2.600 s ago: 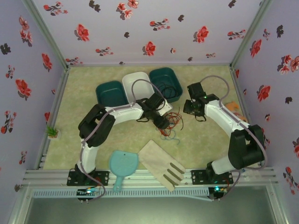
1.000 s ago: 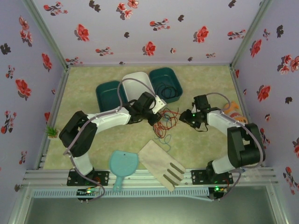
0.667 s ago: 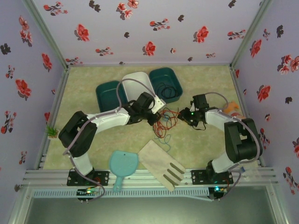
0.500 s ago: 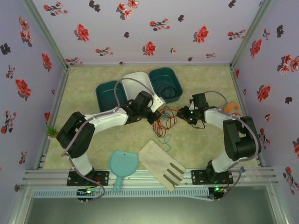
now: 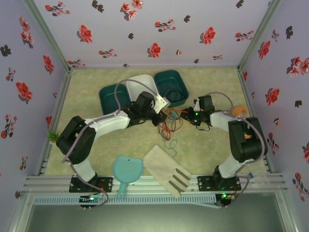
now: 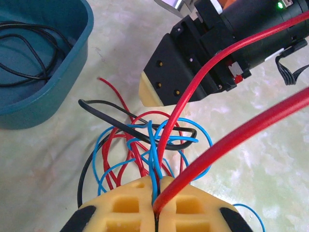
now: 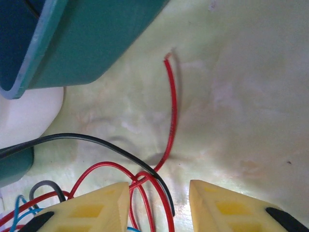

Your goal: Untangle the cables

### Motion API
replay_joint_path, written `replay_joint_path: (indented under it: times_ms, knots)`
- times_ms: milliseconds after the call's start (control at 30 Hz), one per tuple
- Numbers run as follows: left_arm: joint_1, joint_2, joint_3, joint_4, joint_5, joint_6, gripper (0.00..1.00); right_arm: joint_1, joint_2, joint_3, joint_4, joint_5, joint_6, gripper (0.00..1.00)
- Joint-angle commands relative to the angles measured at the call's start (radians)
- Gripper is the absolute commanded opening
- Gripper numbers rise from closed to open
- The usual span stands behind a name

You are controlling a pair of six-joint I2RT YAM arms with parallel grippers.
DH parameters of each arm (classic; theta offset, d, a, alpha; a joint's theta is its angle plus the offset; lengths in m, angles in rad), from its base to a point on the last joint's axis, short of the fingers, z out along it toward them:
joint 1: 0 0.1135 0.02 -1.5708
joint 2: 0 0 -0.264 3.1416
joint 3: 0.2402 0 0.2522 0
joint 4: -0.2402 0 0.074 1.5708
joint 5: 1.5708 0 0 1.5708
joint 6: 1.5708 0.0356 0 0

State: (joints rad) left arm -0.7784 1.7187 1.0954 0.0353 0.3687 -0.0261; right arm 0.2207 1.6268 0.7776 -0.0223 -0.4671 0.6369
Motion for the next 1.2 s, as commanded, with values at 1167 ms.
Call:
replay_joint_path:
  times_ms: [1167]
  knots:
    - [-0.197, -0.008, -0.106, 0.207, -0.391, 0.702, 0.0, 0.172, -0.097, 0.411, -0.639, 0.147, 0.02, 0.39]
